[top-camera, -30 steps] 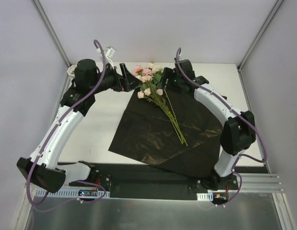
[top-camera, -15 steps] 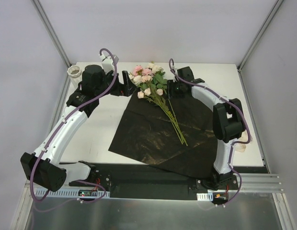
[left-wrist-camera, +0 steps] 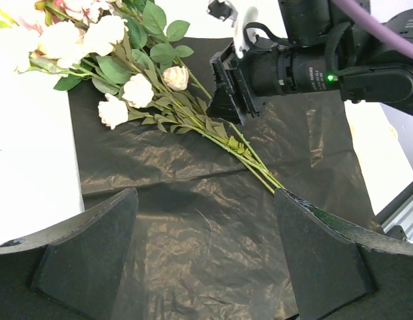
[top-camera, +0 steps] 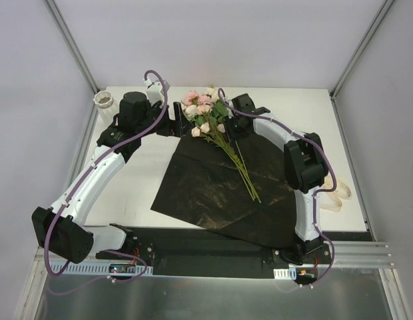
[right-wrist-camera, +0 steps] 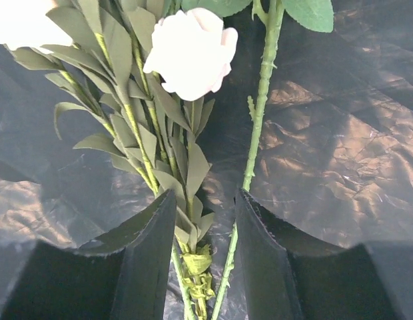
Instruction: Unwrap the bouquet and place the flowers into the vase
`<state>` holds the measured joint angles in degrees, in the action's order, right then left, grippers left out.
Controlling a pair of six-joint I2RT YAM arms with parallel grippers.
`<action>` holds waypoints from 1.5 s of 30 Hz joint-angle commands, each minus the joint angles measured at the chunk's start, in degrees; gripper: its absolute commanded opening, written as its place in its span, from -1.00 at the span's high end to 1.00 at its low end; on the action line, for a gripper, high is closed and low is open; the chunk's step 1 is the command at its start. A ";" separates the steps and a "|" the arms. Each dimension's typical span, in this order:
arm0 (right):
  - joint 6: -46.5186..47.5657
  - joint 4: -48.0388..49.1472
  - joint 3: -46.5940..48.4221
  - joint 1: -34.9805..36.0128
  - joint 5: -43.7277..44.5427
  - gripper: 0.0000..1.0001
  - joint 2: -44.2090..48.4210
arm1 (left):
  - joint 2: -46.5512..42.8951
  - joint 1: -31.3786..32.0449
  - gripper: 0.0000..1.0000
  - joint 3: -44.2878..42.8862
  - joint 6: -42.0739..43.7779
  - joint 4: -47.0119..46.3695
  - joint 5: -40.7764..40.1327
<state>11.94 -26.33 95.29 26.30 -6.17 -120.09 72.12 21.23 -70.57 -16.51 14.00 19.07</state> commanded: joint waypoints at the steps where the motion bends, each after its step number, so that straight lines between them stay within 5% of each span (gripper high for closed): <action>1: 1.85 -2.85 2.98 0.33 4.94 0.14 -0.84 | 0.13 1.26 -0.65 0.16 0.25 -2.05 1.14; 45: 4.05 -1.81 6.58 0.24 10.74 0.99 -4.28 | 1.71 2.94 -0.64 -0.10 -1.33 -1.96 3.78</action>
<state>14.24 -30.26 100.71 26.61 2.85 -126.54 73.60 23.70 -70.46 -17.15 13.98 21.02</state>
